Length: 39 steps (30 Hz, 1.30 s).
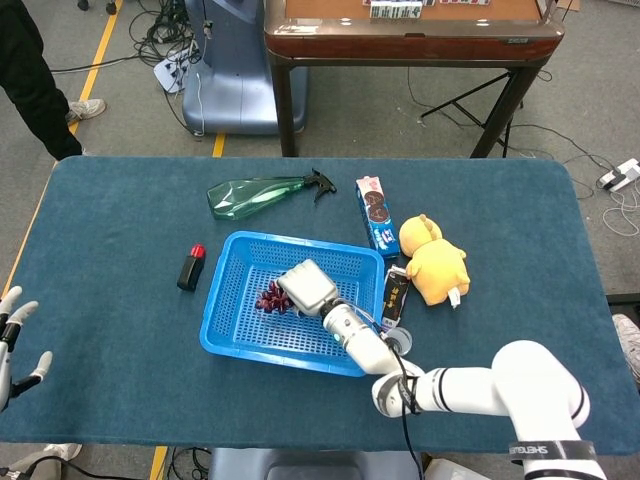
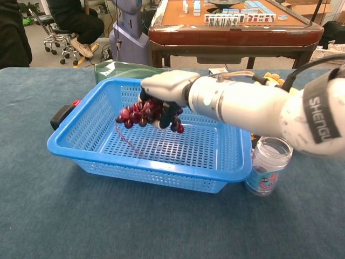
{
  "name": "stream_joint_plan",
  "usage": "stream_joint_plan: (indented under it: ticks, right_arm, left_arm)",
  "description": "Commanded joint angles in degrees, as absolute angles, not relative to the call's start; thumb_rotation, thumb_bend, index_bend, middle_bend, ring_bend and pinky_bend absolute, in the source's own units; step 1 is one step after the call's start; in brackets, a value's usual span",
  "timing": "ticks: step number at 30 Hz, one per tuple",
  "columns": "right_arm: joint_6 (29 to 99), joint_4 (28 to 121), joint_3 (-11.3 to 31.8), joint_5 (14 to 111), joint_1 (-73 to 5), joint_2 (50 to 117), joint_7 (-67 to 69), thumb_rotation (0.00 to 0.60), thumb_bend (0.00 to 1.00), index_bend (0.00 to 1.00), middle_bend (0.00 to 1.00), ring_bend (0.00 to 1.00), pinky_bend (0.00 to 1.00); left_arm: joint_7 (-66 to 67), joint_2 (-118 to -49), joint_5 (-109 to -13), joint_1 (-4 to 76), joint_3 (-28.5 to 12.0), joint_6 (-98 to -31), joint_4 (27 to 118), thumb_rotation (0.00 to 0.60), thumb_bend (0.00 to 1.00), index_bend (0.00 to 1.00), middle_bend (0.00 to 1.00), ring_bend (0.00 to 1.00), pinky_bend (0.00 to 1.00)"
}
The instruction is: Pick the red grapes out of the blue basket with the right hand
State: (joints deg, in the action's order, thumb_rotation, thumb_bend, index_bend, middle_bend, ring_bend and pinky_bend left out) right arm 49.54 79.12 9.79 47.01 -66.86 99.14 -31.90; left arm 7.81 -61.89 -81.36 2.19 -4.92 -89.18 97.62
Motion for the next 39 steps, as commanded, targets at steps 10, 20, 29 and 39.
stream_joint_plan:
  ticks: [10,20,29,39]
  right_arm:
    - [58.4,91.6,14.3,55.0,-56.7,81.3,-21.2,0.600,0.57,0.69,0.49,0.52,0.77]
    - [55.5,85.5,12.9,50.2,-53.8,77.9,-22.3,0.600,0.57,0.69,0.47,0.52,0.76]
    - [48.5,74.9,12.9,44.7,-55.2,82.6,-22.0,0.600,0.55,0.21,0.23,0.26,0.53]
    - [47.8,78.6,13.6,47.1,-53.1,79.1,-17.9,0.600,0.36,0.00,0.03,0.08,0.37]
  left_arm:
    - [7.8,-62.1,-81.9,2.6,-5.0,-88.9,97.6,0.600,0.33,0.22,0.05,0.05,0.08]
    - [7.9,-62.6,-82.9,2.9,-4.6,-88.5,97.3,0.600,0.33,0.22,0.05,0.05,0.08]
    - [8.1,-62.2,-83.2,2.6,-4.2,-89.0,97.5,0.600,0.33,0.22,0.05,0.05,0.08]
    - [8.2,-62.1,-83.4,2.7,-4.4,-89.0,97.8,0.600,0.33,0.21,0.05,0.05,0.08]
